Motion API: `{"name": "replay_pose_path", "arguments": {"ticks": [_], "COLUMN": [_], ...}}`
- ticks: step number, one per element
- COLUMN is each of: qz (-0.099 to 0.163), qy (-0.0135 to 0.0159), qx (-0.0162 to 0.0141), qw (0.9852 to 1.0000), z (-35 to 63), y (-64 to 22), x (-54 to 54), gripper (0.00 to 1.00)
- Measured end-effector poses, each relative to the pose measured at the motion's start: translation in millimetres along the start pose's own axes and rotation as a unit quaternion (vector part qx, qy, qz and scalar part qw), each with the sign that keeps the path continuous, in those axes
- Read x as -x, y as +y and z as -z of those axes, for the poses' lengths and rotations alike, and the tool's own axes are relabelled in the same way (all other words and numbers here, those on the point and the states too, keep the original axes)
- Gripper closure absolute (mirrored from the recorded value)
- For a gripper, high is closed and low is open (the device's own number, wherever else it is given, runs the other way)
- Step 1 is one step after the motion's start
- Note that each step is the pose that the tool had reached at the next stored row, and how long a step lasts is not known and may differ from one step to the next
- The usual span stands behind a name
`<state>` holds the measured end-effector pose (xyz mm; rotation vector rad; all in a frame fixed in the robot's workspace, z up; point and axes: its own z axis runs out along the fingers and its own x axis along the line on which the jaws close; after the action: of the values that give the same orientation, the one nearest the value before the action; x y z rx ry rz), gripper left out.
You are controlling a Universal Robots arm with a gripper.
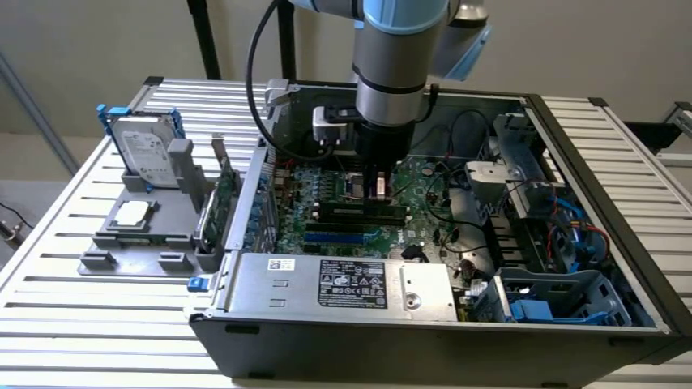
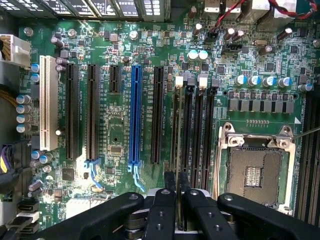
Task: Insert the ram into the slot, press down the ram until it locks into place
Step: 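Insert the ram into the slot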
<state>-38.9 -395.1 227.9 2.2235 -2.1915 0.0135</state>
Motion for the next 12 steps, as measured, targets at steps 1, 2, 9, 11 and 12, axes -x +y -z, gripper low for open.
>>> {"name": "replay_pose_path", "arguments": {"ticks": [1, 2, 9, 11, 12], "qz": [0.000, 0.000, -0.001, -0.001, -0.001], "qy": [0.0002, 0.0004, 0.0014, 0.0015, 0.0019], "qx": [-0.0003, -0.0006, -0.0021, -0.0026, -0.0029], "qw": [1.0000, 1.0000, 1.0000, 1.0000, 1.0000], "z": [-0.3, -0.5, -2.2, -2.8, -3.0], "y": [0.2, 0.4, 1.1, 1.0, 1.1], "x": [0.1, 0.2, 3.1, 3.7, 3.8], "gripper": [0.86, 0.86, 0.86, 0.86, 0.86]}}
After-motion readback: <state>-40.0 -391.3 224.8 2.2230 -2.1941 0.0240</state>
